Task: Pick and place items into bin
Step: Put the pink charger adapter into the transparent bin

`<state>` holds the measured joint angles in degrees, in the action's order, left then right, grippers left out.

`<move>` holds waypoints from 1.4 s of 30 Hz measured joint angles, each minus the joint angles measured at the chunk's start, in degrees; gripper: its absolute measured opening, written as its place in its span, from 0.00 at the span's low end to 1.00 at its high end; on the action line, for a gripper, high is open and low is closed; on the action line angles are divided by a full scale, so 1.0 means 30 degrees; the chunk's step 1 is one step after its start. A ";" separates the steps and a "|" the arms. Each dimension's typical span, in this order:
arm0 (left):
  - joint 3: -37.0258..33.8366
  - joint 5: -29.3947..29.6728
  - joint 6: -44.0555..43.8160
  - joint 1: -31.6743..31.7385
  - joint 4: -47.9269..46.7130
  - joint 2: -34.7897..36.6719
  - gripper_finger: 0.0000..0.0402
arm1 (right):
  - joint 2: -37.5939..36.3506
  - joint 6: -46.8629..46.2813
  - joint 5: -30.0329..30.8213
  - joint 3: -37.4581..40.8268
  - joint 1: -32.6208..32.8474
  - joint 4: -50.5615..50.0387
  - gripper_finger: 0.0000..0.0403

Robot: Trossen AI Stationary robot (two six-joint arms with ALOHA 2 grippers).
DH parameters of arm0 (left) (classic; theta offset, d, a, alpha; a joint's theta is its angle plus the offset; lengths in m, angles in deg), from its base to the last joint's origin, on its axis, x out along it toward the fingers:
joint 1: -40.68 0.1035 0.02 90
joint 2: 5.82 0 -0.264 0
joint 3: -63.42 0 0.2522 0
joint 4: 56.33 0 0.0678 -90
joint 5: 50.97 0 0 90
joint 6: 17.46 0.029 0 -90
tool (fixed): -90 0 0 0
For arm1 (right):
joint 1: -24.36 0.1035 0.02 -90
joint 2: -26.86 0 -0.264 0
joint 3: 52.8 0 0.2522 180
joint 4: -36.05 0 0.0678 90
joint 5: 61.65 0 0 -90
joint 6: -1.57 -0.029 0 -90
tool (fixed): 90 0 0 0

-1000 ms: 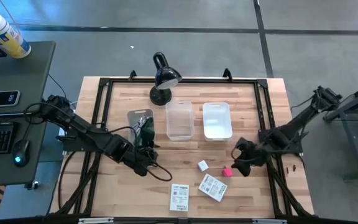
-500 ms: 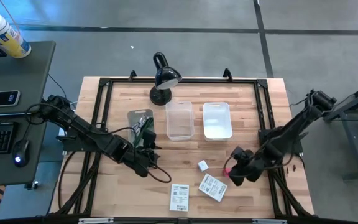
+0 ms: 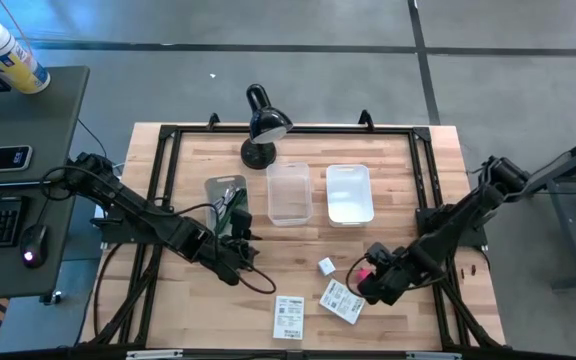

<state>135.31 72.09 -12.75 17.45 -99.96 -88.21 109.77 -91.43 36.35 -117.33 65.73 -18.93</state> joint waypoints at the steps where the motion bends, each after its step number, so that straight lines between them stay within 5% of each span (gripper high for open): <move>1: 0.0000 0.0000 0.0000 0.0000 0.0024 0.0000 0.40 | 0.0076 -0.0058 -0.0029 -0.0095 -0.0075 -0.0041 0.41; 16: 0.0000 -0.0211 -0.0153 -0.0007 0.0109 0.0000 0.40 | 0.0339 -0.0282 -0.0811 -0.0168 -0.1348 -0.0960 0.59; 42: 0.0000 -0.0153 -0.0160 -0.0007 0.0087 0.0000 0.40 | 0.3882 0.0163 -0.1190 -0.0153 -0.1558 0.1012 0.59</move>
<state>135.31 71.63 -13.23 17.43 -99.70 -88.21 121.42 -90.94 32.78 -117.79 61.05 -15.89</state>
